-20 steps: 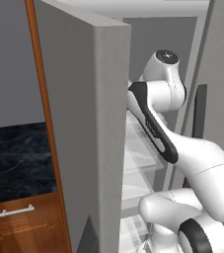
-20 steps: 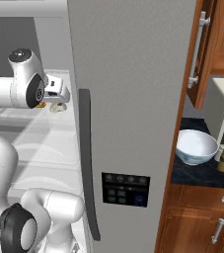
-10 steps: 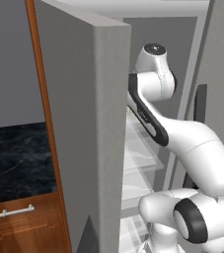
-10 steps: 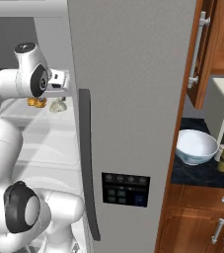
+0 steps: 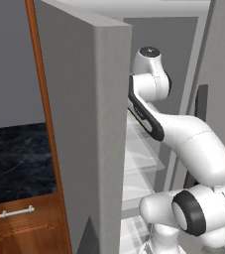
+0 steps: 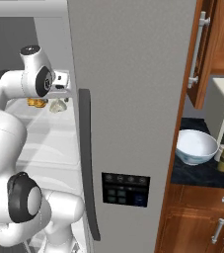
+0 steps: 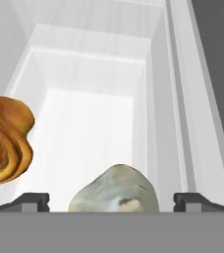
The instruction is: Retrieve the bottle and the shaker from the cabinet and place them next to the mixing bowl on the counter. Then add garlic from the fridge to the mixing bowl.
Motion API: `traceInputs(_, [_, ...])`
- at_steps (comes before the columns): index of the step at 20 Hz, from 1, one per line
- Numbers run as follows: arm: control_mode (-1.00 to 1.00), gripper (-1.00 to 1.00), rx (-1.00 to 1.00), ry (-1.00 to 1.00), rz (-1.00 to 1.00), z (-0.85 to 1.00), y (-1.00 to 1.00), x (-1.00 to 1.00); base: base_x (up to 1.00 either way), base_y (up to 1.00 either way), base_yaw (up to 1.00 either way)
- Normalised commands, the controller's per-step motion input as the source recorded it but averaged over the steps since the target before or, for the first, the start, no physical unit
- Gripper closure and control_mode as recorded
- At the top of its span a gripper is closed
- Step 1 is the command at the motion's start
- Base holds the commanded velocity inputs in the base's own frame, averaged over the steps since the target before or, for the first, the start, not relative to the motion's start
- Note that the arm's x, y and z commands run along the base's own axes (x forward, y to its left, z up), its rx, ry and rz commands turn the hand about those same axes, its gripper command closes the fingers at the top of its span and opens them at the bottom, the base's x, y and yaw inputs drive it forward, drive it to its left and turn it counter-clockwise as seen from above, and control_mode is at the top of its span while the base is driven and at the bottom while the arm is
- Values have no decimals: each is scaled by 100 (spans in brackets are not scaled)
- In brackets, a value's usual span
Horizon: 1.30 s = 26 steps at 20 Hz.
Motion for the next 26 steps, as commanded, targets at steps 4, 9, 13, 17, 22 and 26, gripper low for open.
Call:
traceInputs(4, [-100,-100,0,0,0,0,0,-8,0,0,0])
traceInputs(9, [-100,-100,0,0,0,-1,0,-11,0,0,0])
traceInputs(13, [-100,-100,0,0,0,-22,0,0,0,0,0])
traceInputs(17, [-100,-100,0,0,0,-24,0,13,0,0,0])
traceInputs(22, [-100,-100,0,0,0,-3,0,7,0,0,0])
traceInputs(26, [-100,-100,0,2,0,-10,0,0,0,0,0])
